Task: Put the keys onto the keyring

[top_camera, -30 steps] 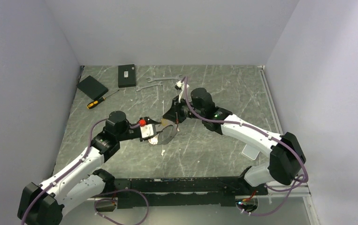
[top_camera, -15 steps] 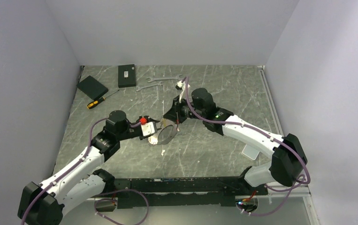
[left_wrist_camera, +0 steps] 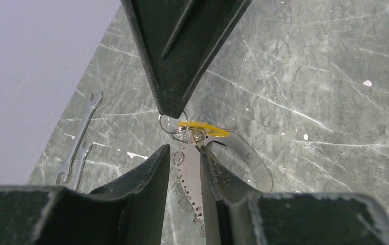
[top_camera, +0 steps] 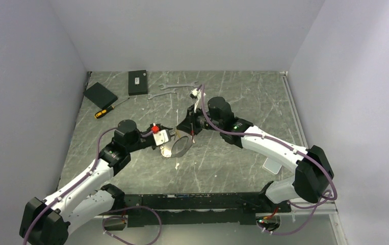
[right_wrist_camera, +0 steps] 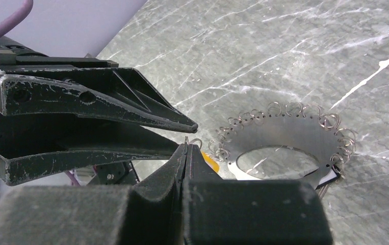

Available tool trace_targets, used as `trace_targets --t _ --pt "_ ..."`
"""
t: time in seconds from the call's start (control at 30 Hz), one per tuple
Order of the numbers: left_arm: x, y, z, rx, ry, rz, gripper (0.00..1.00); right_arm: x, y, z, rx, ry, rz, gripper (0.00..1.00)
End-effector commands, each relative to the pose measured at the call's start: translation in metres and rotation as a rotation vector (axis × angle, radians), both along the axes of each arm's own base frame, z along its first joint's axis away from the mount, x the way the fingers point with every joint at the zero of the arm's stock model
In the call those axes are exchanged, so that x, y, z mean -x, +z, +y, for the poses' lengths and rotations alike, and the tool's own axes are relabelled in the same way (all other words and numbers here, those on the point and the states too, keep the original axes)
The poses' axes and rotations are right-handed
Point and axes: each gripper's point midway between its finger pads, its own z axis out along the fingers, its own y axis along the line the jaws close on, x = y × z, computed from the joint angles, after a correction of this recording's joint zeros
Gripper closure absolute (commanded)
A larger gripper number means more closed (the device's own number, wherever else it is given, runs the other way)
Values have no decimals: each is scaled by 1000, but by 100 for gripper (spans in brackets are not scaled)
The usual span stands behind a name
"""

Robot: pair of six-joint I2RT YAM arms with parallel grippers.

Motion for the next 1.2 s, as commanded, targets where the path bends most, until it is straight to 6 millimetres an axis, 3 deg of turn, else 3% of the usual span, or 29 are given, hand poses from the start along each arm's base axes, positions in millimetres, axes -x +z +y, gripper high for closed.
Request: trace_targets --t 0.0,0.3,0.7,1.17 --pt "-4 27 -5 52 -6 -64 66 6 25 5 -72 27 -50 100" --pt "0 27 -10 64 -35 -39 65 10 28 6 -82 29 -49 100" --pt "11 23 -18 68 -117 -8 56 8 31 5 -95 15 -56 100" --pt "-7 33 -15 130 10 83 68 17 28 9 -99 50 -55 100"
